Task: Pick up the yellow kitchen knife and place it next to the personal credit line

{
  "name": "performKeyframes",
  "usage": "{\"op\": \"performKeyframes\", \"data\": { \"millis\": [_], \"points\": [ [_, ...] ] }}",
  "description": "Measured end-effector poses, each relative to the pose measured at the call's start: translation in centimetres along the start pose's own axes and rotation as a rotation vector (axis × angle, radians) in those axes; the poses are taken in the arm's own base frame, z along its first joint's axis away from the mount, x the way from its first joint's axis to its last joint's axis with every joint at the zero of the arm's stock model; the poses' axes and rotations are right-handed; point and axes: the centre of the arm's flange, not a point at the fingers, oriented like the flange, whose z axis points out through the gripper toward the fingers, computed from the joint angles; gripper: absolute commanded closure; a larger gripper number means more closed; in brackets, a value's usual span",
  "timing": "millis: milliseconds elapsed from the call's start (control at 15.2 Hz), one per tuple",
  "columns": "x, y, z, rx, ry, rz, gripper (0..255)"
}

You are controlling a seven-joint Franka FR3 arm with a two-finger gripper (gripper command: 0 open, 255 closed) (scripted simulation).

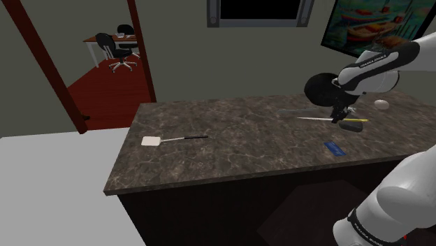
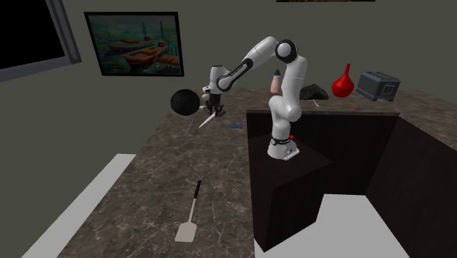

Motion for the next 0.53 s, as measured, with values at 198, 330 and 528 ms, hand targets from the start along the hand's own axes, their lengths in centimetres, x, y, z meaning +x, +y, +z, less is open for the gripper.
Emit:
{"op": "performKeyframes", "data": {
  "millis": [198,330,528],
  "points": [
    [0.1,0.4,0.2,-0.038,0.009,-0.001,255],
    [0.1,0.6,0.0,-0.044,0.011,-0.001,0],
    [1.0,2.3,-1.9,0.029,-0.132,-0.032,0]
  ]
}}
